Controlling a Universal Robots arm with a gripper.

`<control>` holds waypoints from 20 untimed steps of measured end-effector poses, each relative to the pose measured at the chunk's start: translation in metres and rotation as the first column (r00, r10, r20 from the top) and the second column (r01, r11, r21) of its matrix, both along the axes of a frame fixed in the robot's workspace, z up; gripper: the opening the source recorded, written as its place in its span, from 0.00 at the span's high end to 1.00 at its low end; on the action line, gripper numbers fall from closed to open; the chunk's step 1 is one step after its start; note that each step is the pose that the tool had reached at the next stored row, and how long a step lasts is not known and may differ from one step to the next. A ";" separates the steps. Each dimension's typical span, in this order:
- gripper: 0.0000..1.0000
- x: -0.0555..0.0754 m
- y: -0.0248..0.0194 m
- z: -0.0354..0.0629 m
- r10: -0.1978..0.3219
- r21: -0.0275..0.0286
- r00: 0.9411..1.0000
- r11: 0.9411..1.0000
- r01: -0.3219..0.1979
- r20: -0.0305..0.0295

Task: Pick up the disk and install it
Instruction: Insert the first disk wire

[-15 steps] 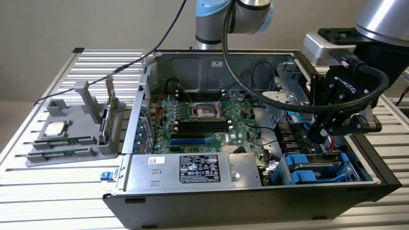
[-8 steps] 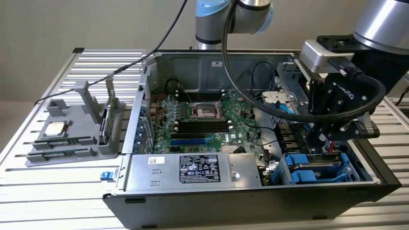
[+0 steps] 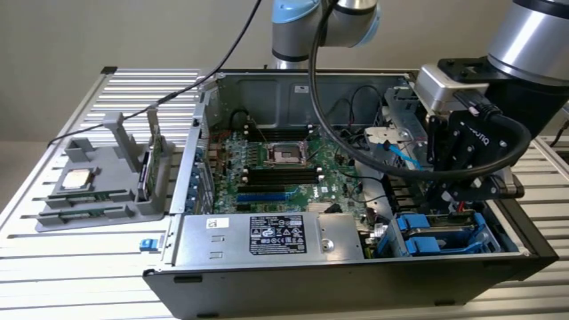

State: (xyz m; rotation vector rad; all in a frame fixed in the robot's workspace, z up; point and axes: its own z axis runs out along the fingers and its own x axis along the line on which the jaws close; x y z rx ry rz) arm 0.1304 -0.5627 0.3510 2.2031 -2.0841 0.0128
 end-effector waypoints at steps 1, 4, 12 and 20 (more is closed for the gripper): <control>0.84 0.000 -0.0001 -0.0007 0.001 0.000 1.000 1.000 -0.001 0.000; 0.84 0.000 -0.0003 -0.0022 0.005 0.000 1.000 1.000 -0.005 0.000; 0.84 0.003 -0.0020 -0.0054 0.012 0.001 1.000 1.000 -0.012 0.000; 0.84 0.006 -0.0045 -0.0086 0.017 0.002 1.000 1.000 -0.017 0.000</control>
